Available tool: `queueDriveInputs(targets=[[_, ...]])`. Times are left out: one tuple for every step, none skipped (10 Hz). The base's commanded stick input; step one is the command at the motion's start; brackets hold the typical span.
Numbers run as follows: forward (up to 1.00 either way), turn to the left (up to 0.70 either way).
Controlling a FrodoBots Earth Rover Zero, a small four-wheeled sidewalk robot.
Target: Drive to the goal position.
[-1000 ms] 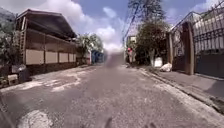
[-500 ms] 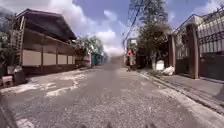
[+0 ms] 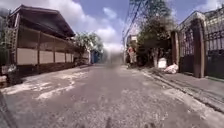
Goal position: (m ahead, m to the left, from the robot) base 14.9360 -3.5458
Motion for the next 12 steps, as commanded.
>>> queueDriveInputs(targets=[[0.45,0.00],[0.45,0.00],[0.45,0.00],[0.45,0.00],[0.45,0.00],[0.45,0.21],[0.45,0.26],[0.45,0.16],[0.45,0.05],[0.45,0.00],[0.45,0.00],[0.45,0.00]])
